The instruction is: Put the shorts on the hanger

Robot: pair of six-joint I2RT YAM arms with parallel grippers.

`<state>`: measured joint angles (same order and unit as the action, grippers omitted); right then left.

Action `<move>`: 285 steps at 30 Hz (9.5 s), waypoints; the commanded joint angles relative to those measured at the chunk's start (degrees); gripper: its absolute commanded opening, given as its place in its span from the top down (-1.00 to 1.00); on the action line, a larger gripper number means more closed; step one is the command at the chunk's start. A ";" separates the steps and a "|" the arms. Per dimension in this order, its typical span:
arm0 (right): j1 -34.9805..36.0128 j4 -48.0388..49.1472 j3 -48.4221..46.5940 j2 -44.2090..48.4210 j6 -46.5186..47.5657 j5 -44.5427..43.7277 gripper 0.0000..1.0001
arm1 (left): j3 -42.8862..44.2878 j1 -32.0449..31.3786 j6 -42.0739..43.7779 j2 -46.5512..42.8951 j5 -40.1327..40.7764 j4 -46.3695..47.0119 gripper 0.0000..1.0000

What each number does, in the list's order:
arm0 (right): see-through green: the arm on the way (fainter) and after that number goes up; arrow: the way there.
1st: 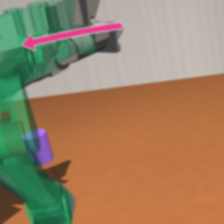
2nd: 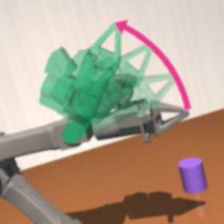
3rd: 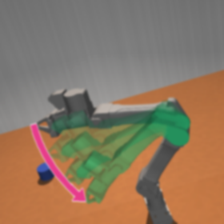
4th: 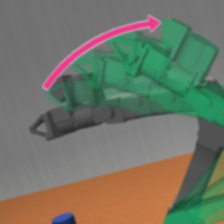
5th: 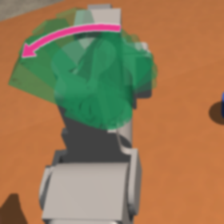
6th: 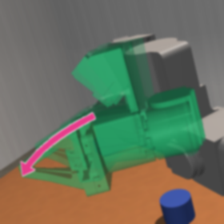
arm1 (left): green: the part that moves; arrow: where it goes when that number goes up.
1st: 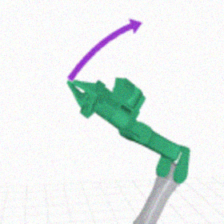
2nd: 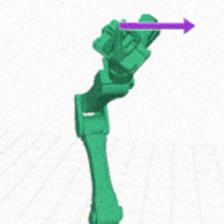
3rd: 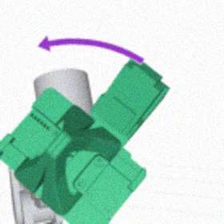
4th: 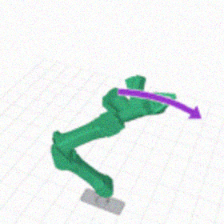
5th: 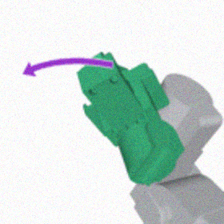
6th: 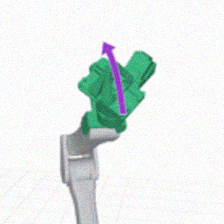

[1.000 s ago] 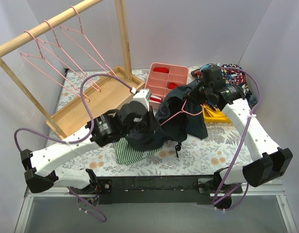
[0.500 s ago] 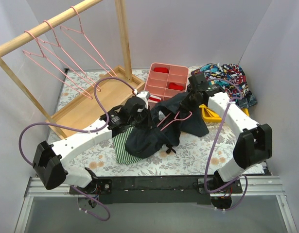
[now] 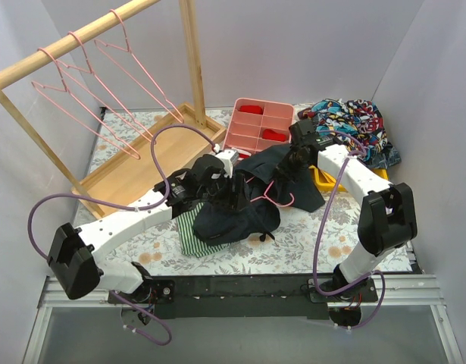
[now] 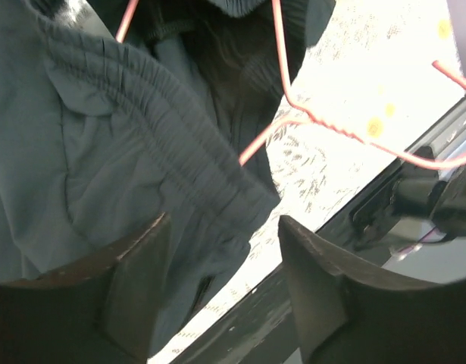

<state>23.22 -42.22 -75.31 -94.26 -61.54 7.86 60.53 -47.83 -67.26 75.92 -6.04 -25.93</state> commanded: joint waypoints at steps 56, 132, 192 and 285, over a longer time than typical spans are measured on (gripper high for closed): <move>0.24 2.67 -11.60 18.32 18.02 -3.01 -0.97 | -7.63 -20.91 20.79 -10.70 31.89 12.95 1.00; 1.30 1.96 -12.06 30.63 35.52 -10.23 -0.75 | 50.27 -9.66 15.51 16.44 70.30 20.43 1.00; 5.87 4.60 -10.74 23.68 37.98 -12.16 -0.75 | 73.94 18.57 7.59 38.69 58.07 15.13 1.00; 6.75 17.96 33.82 50.05 28.49 -21.83 -0.93 | -19.13 -9.73 -8.05 -15.63 24.24 14.76 -0.96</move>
<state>29.74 -28.21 -42.39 -46.26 -32.27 -11.70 43.53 -57.58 -73.71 61.28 19.33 -15.14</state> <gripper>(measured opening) 0.961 0.981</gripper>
